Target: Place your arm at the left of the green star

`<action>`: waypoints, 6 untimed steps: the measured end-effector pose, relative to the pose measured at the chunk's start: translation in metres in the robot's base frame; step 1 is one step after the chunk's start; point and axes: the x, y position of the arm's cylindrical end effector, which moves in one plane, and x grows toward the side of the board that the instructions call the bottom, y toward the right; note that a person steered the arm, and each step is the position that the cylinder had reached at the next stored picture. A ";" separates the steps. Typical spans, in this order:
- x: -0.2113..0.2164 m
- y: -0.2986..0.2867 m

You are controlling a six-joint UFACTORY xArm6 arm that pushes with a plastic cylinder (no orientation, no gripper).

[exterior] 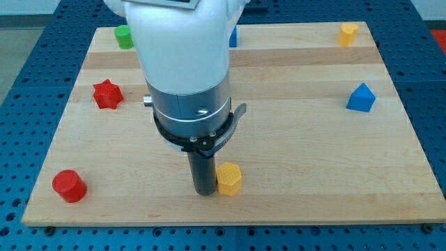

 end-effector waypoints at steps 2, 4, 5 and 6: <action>-0.019 -0.016; -0.090 -0.050; -0.121 -0.050; -0.139 -0.050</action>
